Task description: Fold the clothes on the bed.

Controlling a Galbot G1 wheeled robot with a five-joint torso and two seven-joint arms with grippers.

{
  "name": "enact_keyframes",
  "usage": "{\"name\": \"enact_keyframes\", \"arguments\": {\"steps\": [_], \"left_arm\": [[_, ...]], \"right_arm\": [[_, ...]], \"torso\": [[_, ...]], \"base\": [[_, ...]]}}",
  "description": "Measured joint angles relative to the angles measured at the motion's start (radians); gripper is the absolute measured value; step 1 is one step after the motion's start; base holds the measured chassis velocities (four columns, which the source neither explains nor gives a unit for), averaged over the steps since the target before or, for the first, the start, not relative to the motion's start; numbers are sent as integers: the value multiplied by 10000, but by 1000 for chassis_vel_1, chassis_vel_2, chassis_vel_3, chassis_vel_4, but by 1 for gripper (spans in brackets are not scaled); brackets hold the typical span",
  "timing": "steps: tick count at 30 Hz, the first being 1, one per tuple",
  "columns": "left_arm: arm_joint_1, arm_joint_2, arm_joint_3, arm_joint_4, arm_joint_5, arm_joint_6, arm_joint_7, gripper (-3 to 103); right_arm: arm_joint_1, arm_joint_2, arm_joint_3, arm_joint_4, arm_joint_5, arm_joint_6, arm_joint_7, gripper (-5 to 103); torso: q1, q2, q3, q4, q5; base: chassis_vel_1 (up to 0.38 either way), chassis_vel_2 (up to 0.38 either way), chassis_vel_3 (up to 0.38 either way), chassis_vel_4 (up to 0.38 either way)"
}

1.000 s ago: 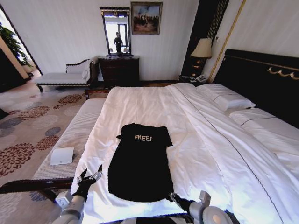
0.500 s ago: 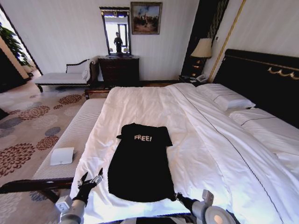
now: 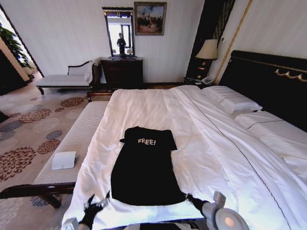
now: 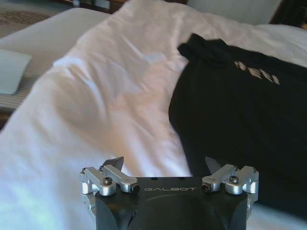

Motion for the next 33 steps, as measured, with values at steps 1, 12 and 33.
{"name": "enact_keyframes", "arguments": {"steps": [1, 12, 33], "left_arm": [[38, 16, 45, 11, 47, -48, 20, 97], [282, 184, 1160, 401, 978, -906, 203, 93], [-2272, 109, 2297, 1267, 316, 351, -211, 81]], "right_arm": [[94, -24, 61, -48, 2, 62, 12, 1], [954, -256, 295, -455, -161, 495, 198, 1], [1307, -263, 87, -625, -289, 690, 312, 1]], "torso": [[0, 0, 0, 0, 0], [0, 0, 0, -1, 0], [1, 0, 0, -2, 0]], "base": [[0, 0, 0, 0], [0, 0, 0, 0], [0, 0, 0, 0]]}}
